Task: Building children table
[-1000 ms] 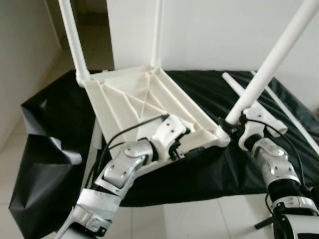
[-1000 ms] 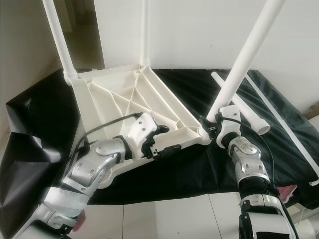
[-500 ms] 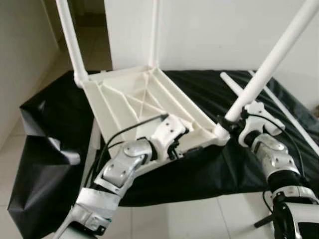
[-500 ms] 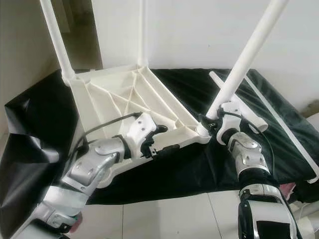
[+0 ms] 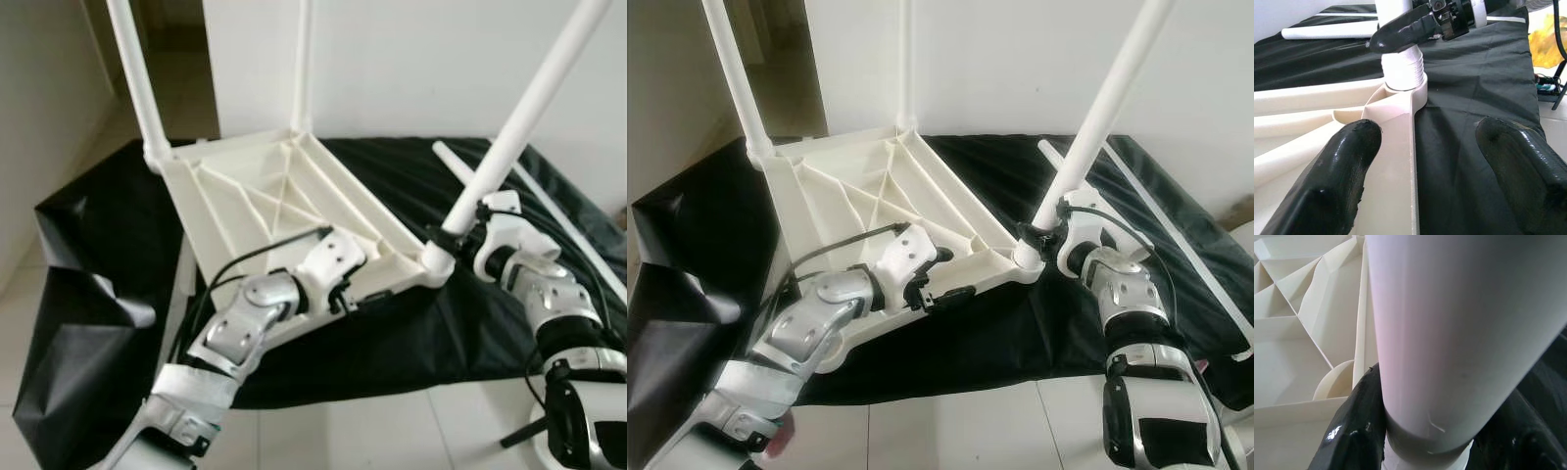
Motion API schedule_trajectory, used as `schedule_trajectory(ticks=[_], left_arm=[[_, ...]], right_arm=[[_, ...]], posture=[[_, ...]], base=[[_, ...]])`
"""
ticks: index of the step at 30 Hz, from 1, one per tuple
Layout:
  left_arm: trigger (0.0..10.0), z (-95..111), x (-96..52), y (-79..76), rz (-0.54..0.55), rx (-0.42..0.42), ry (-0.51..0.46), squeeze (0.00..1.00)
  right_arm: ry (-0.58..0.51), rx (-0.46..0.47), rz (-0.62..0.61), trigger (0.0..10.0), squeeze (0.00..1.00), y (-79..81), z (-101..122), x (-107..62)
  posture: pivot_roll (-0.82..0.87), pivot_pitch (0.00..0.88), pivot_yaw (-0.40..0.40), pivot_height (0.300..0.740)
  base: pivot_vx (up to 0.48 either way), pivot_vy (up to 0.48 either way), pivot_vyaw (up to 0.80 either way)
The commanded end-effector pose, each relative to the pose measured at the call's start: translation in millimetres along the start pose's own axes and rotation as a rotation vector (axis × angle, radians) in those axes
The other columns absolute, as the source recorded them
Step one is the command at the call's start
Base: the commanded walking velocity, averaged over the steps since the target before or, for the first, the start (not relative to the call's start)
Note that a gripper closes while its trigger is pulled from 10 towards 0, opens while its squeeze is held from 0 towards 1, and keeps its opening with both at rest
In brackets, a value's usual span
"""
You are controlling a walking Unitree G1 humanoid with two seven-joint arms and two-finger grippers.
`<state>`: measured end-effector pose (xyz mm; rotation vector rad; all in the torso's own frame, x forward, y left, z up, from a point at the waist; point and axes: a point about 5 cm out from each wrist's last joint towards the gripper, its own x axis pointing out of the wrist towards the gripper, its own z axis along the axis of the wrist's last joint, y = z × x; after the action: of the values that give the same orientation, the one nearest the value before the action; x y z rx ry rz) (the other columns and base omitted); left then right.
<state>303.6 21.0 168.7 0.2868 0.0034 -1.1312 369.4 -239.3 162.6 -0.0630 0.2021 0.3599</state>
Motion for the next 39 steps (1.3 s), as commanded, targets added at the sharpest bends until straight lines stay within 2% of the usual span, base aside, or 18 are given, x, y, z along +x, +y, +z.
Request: schedule_trajectory(ticks=[1,5,11,13,16,19,23,24,25,27,28,32,35,39], left_arm=[[10.0,1,0.1,0.6,0.021,0.017,0.002,0.00],[10.0,1,-1.4,1.6,0.028,0.014,-0.001,0.00],[10.0,2,-2.6,1.3,0.031,0.012,-0.005,0.00],[10.0,2,-2.6,1.3,0.031,0.012,-0.005,0.00],[10.0,2,-3.9,1.5,0.034,0.008,-0.008,0.00],[10.0,2,-3.9,1.5,0.034,0.008,-0.008,0.00],[10.0,3,-3.5,1.0,0.030,0.008,-0.012,0.00],[10.0,3,-3.5,1.0,0.030,0.006,-0.012,0.00],[10.0,3,-3.5,1.0,0.030,0.006,-0.012,0.00],[10.0,3,-3.6,0.9,0.030,0.003,-0.014,0.00],[10.0,3,-3.7,0.9,0.030,0.002,-0.014,0.00],[10.0,3,-3.7,1.0,0.030,-0.001,-0.016,0.00],[10.0,4,-4.1,1.3,0.032,-0.003,-0.018,0.00],[10.0,4,-5.9,1.6,0.035,-0.007,-0.019,0.00]], right_arm=[[0.098,0.022,0.013,10.0,0.00,2.0,-21,-0.9],[0.115,0.021,-0.003,10.0,0.00,2.3,-29,-1.6],[0.139,0.142,-0.077,10.0,0.00,-3.5,-44,-5.5],[0.139,0.142,-0.077,10.0,0.00,-3.5,-44,-5.5],[0.108,0.213,-0.133,10.0,0.00,-7.2,-51,-9.3],[0.093,0.225,-0.158,10.0,0.00,-8.8,-52,-10.0],[0.061,0.198,-0.189,10.0,0.00,-9.6,-52,-11.3],[0.041,0.122,-0.165,10.0,0.00,-6.2,-51,-11.1],[0.041,0.122,-0.165,10.0,0.00,-6.2,-51,-11.1],[0.028,-0.028,-0.084,10.0,0.00,5.9,-52,-10.0],[0.025,-0.070,-0.060,10.0,0.00,9.8,-52,-9.7],[0.041,-0.153,-0.002,10.0,0.00,19.7,-57,-7.9],[0.052,-0.158,0.041,10.0,0.00,25.7,-60,-6.3],[0.062,-0.103,0.053,10.0,0.00,26.4,-63,-6.1]], posture=[[0.05,0.000,-0.030,0.740],[0.05,0.000,-0.031,0.740],[0.06,0.000,-0.035,0.740],[0.06,0.000,-0.035,0.740],[0.05,0.000,-0.031,0.740],[0.05,0.000,-0.031,0.740],[0.05,0.000,-0.029,0.740],[0.05,0.000,-0.027,0.740],[0.05,0.000,-0.027,0.740],[0.05,0.000,-0.027,0.740],[0.05,0.000,-0.027,0.740],[0.05,0.000,-0.027,0.740],[0.06,0.000,-0.029,0.740],[0.06,0.000,-0.029,0.740]], base=[[0.000,0.000,0.00],[0.000,0.000,0.00],[0.000,0.000,0.00],[0.000,0.000,0.00],[0.000,0.000,0.00],[0.000,0.000,0.00],[0.000,0.000,0.00],[0.000,0.000,0.00],[0.000,0.000,0.00],[0.000,0.000,0.00],[0.000,0.000,0.00],[0.000,0.000,0.00],[0.000,0.000,0.00],[0.000,0.000,0.00]])
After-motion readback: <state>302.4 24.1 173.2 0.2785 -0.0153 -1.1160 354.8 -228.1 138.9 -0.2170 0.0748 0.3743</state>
